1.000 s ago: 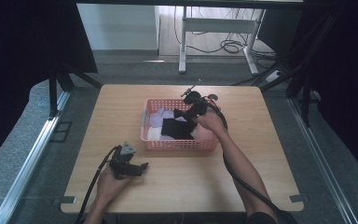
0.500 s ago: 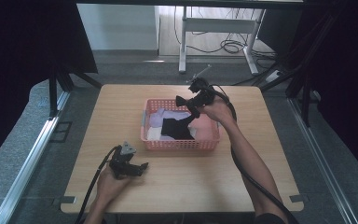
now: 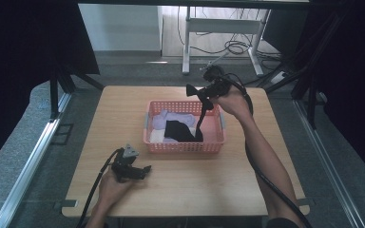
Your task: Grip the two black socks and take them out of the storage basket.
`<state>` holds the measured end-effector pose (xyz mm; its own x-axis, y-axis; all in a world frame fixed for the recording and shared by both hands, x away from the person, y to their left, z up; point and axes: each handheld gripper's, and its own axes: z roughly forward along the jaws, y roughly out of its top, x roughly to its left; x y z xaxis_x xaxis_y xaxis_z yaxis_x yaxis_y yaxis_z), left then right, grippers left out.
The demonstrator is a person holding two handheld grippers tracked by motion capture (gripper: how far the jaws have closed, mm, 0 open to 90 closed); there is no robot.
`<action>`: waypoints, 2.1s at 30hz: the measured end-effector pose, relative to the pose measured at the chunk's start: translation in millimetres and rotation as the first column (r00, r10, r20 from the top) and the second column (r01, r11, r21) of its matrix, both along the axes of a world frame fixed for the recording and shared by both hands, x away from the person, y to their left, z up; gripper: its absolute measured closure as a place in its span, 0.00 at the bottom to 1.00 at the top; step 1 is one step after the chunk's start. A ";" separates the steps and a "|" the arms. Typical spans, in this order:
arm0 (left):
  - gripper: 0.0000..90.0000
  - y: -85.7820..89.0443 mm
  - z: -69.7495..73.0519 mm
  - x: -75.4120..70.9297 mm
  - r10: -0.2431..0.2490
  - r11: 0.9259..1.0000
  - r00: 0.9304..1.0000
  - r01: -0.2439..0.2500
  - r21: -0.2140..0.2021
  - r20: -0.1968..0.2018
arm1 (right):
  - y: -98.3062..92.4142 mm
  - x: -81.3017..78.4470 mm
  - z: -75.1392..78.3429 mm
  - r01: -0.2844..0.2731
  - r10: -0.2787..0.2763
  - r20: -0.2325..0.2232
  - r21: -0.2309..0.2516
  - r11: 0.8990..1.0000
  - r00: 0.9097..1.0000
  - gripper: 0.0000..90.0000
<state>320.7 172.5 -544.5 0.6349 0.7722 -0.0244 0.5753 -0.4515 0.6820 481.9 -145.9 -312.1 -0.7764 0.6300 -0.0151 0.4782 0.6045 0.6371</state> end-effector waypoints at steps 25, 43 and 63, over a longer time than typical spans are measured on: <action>0.14 -0.3 -0.2 -0.1 0.001 1.000 1.000 -0.001 -0.002 0.000 | -60.4 -16.5 84.0 0.099 -0.099 0.089 0.004 0.995 0.991 0.94; 0.14 -0.2 0.1 -0.1 0.000 1.000 1.000 0.000 -0.002 -0.004 | -126.3 -26.3 69.9 0.215 -0.212 0.087 -0.027 0.976 0.973 0.94; 0.14 -0.3 -0.2 -0.1 0.001 1.000 1.000 -0.001 -0.003 0.000 | -169.1 -27.7 -53.0 0.276 -0.280 -0.043 -0.093 0.957 0.959 0.94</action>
